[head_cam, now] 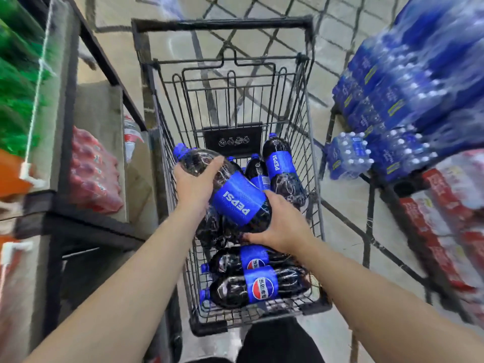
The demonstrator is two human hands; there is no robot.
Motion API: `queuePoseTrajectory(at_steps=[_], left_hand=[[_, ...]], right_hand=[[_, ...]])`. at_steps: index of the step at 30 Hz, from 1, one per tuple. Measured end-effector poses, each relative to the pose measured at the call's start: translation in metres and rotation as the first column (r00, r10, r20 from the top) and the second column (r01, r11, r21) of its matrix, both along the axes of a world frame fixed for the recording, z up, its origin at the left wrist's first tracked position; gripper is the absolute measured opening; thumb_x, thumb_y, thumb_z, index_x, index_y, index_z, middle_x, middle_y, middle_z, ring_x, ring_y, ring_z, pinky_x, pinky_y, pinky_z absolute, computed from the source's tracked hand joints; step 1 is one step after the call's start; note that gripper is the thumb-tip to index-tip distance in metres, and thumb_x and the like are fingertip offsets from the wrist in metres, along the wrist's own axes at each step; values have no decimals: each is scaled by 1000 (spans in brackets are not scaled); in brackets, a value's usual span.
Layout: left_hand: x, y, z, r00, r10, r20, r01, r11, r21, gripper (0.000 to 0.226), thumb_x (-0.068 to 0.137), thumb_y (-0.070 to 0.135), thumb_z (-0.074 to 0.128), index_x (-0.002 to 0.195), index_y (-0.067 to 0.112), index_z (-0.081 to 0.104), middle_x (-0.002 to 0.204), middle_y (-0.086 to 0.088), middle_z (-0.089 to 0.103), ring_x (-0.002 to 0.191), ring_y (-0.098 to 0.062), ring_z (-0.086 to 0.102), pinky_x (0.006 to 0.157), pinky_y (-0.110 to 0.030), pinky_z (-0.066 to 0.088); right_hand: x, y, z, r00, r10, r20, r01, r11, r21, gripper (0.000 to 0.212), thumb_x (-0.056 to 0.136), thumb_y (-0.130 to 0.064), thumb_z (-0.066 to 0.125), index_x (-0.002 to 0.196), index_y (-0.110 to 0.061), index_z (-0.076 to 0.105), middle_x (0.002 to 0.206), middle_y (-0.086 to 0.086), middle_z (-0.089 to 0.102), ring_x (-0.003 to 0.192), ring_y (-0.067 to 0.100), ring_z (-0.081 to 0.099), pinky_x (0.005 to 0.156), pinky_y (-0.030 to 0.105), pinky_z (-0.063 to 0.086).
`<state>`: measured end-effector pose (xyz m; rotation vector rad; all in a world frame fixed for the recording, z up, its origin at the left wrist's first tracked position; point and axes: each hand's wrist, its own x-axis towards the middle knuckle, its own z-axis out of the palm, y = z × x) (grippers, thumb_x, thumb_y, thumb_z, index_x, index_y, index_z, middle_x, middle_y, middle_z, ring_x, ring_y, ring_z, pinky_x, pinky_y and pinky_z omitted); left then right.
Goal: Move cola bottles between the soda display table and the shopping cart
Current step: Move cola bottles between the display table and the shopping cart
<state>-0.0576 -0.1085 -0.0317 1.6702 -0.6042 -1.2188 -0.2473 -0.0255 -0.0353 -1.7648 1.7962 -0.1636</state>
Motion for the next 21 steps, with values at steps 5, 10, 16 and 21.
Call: queuePoseTrajectory(at_steps=[5, 10, 16, 21], left_hand=[[-3, 50, 76, 996, -24, -86, 15, 994, -106, 94, 59, 47, 96, 134, 17, 47, 120, -1, 69, 106, -18, 73, 100, -48, 59], [-3, 98, 146, 993, 2, -122, -29, 974, -224, 118, 38, 63, 92, 137, 18, 47, 124, -3, 69, 108, -20, 72, 101, -47, 59], [0, 163, 215, 987, -18, -163, -33, 952, -303, 110, 45, 60, 97, 135, 22, 45, 122, 0, 70, 108, -22, 74, 99, -51, 59], [0, 216, 243, 984, 33, -177, -96, 928, -359, 96, 56, 52, 98, 130, 18, 48, 115, 2, 71, 105, -19, 74, 100, -50, 59]], right_hand=[[-6, 47, 73, 1000, -11, -9, 9, 992, -124, 114, 53, -68, 80, 149, -22, 41, 137, 2, 58, 124, 24, 58, 103, 38, 49], [-10, 93, 149, 998, -5, -67, -9, 978, -209, 115, 57, -62, 88, 152, -22, 37, 143, 3, 55, 130, 24, 54, 103, 37, 47], [-13, 154, 216, 999, 14, -51, -29, 951, -309, 108, 60, -52, 93, 150, -23, 41, 138, -1, 59, 125, 18, 55, 86, 16, 31], [-17, 195, 242, 997, 46, -58, -64, 937, -343, 115, 64, -57, 89, 158, -24, 30, 151, -4, 48, 135, 14, 46, 92, 13, 27]])
